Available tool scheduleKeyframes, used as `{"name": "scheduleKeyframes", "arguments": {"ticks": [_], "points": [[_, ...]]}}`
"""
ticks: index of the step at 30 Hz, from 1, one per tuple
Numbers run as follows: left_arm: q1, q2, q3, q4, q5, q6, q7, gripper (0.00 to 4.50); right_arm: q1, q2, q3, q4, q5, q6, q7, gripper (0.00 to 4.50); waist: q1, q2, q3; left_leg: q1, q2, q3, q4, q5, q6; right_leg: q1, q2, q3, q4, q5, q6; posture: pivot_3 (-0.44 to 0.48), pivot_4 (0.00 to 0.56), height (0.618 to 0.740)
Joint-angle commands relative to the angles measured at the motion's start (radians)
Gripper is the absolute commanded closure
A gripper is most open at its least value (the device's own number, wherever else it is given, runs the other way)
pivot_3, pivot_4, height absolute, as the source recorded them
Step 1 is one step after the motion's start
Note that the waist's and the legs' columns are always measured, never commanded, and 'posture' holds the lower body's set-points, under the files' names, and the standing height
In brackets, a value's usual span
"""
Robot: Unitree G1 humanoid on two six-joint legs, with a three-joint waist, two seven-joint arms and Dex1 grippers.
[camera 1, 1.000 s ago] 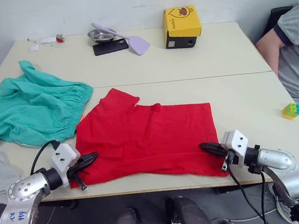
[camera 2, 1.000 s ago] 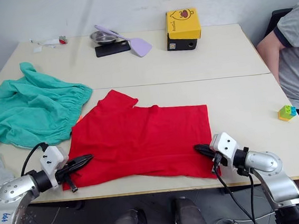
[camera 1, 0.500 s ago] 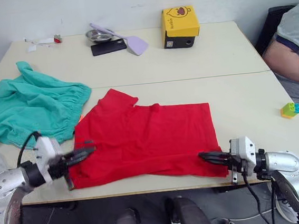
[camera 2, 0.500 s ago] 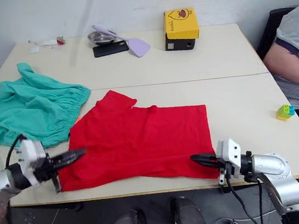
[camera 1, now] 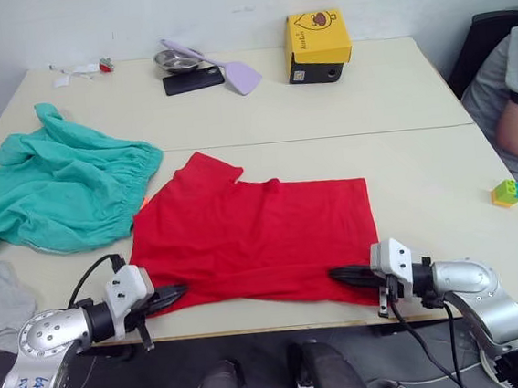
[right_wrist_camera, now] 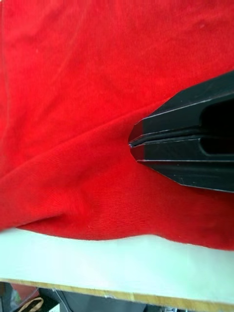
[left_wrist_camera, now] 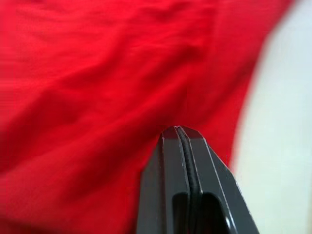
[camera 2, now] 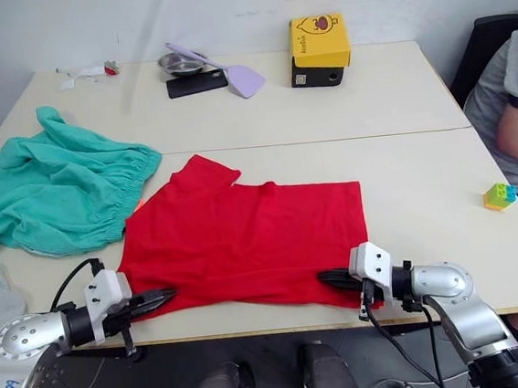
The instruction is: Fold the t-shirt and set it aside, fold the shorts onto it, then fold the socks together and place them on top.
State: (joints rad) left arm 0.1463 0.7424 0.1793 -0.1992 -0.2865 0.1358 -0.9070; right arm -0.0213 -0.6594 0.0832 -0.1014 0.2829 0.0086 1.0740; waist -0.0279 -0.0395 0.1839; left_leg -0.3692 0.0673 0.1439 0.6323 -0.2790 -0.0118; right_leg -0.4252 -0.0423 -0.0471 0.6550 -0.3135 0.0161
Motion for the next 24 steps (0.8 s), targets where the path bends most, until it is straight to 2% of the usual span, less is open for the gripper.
{"name": "scheduleKeyframes", "arguments": {"ticks": [1, 6, 8, 11, 12, 14, 17, 21, 24], "points": [[-0.027, -0.001, 0.027, 0.034, 0.022, -0.021, 0.038, 4.48, 0.0, 0.002, -0.006, -0.008, 0.006, 0.019, -0.01, 4.5, -0.001, 0.0, 0.0, 0.0, 0.0, 0.0, 0.0, 0.0, 0.0, 0.0, 0.0, 0.0, 0.0, 0.0, 0.0, 0.0, 0.15, 0.74], [-0.088, -0.031, 0.045, 0.083, -0.003, -0.015, 0.076, 4.48, 0.003, 0.004, -0.005, -0.016, 0.007, 0.034, -0.017, 4.5, -0.001, 0.0, 0.0, 0.0, 0.0, 0.0, 0.0, 0.0, 0.0, 0.0, 0.0, 0.0, 0.0, 0.0, 0.0, 0.0, 0.15, 0.74], [-0.091, -0.037, 0.07, 0.075, -0.074, 0.019, 0.043, 4.48, 0.006, 0.006, -0.006, -0.023, 0.012, 0.038, -0.019, 4.5, -0.001, 0.0, 0.0, 0.0, 0.0, 0.0, 0.0, 0.0, 0.0, 0.0, 0.0, 0.0, 0.0, 0.0, 0.0, 0.0, 0.15, 0.74], [-0.069, 0.0, 0.139, 0.049, -0.19, 0.129, -0.015, 4.48, 0.015, 0.007, -0.01, -0.042, 0.034, 0.048, -0.008, 4.5, -0.003, -0.001, 0.0, 0.0, 0.0, 0.0, 0.0, 0.0, 0.0, 0.0, 0.0, 0.0, 0.001, 0.0, 0.0, 0.0, 0.15, 0.74], [-0.062, 0.019, 0.17, 0.047, -0.23, 0.175, -0.03, 4.12, 0.018, 0.007, -0.011, -0.048, 0.043, 0.05, -0.002, 4.5, -0.003, -0.001, 0.0, 0.0, 0.0, 0.0, 0.0, 0.0, 0.0, 0.0, 0.0, 0.0, 0.001, 0.0, 0.0, 0.0, 0.15, 0.74], [-0.055, 0.065, 0.224, 0.044, -0.31, 0.296, -0.05, 3.67, 0.024, 0.005, -0.012, -0.057, 0.054, 0.054, 0.003, 4.5, -0.003, -0.001, 0.0, 0.0, 0.001, 0.0, 0.0, 0.0, -0.001, 0.0, 0.0, 0.0, 0.001, 0.0, 0.0, 0.0, 0.15, 0.74], [-0.062, 0.135, 0.27, 0.046, -0.377, 0.516, 0.003, 2.72, 0.028, 0.006, -0.011, -0.067, 0.061, 0.059, 0.003, 4.5, -0.002, -0.001, 0.0, 0.0, 0.001, 0.0, 0.0, 0.0, -0.001, 0.0, 0.0, -0.001, 0.002, 0.0, 0.0, 0.0, 0.15, 0.74], [-0.103, 0.166, 0.26, 0.065, -0.422, 0.683, 0.041, 1.47, 0.032, 0.013, -0.005, -0.076, 0.065, 0.062, 0.003, 4.5, -0.001, 0.0, 0.0, 0.0, 0.0, 0.0, 0.0, 0.0, -0.001, 0.0, -0.001, 0.0, 0.002, 0.0, 0.0, 0.0, 0.15, 0.74], [-0.138, 0.152, 0.228, 0.037, -0.447, 0.762, 0.057, 1.47, 0.032, 0.017, -0.002, -0.079, 0.065, 0.063, 0.005, 4.5, 0.0, 0.0, 0.0, 0.0, 0.0, -0.001, 0.0, 0.0, -0.001, 0.0, -0.001, -0.001, 0.001, 0.0, 0.0, 0.0, 0.15, 0.74]]}}
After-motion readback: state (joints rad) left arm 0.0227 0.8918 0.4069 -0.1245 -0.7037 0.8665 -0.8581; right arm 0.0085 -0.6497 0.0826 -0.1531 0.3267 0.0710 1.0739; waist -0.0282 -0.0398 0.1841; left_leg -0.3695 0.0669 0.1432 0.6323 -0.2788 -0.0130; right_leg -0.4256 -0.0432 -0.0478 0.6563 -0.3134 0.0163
